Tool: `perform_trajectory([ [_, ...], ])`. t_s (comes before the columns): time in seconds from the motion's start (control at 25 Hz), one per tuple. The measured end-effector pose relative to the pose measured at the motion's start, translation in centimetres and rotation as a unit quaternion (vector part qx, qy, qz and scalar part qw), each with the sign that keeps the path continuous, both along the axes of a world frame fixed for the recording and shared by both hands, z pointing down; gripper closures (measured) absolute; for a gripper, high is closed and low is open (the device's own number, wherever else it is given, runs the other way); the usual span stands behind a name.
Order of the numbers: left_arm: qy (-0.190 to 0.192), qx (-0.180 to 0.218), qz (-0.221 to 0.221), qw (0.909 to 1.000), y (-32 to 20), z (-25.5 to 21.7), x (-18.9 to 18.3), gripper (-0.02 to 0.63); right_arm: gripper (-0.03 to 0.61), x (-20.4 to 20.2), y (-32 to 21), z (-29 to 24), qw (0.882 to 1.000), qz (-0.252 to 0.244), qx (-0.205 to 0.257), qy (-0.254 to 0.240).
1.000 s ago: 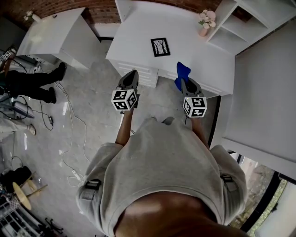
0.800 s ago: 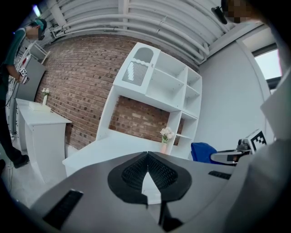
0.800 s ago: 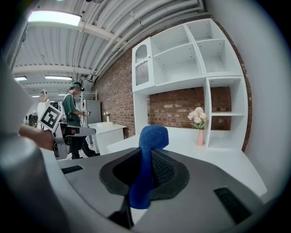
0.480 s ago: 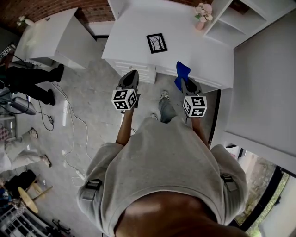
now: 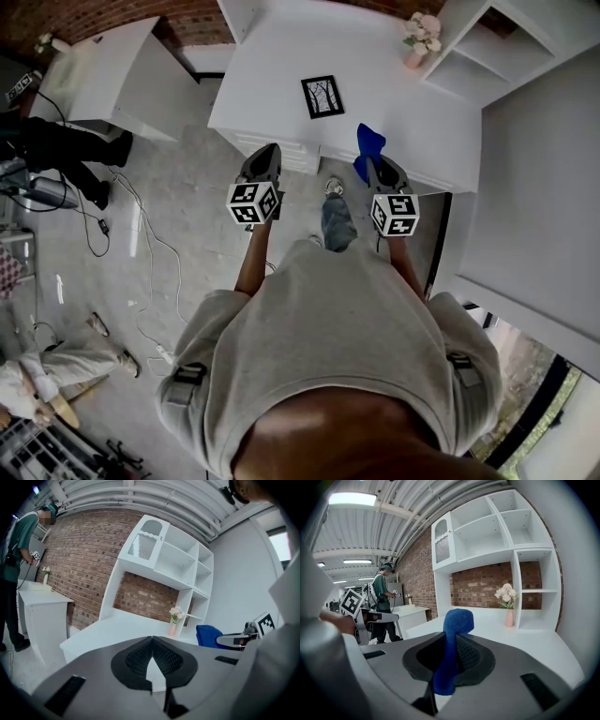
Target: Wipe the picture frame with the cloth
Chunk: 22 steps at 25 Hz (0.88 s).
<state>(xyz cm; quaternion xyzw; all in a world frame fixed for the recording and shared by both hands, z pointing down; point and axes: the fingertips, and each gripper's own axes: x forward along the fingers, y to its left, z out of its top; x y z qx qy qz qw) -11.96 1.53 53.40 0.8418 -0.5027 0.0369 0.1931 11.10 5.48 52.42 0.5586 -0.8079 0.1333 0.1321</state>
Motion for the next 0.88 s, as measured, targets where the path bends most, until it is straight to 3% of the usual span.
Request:
perform_trajectory([
  [0.88,-0.008,0.003,-0.027,0.9996,-18.1,-2.2,4.9,0.598,0.517,3.2,-20.2,-1.4,0.999,-0.049,-0.002,-0.012],
])
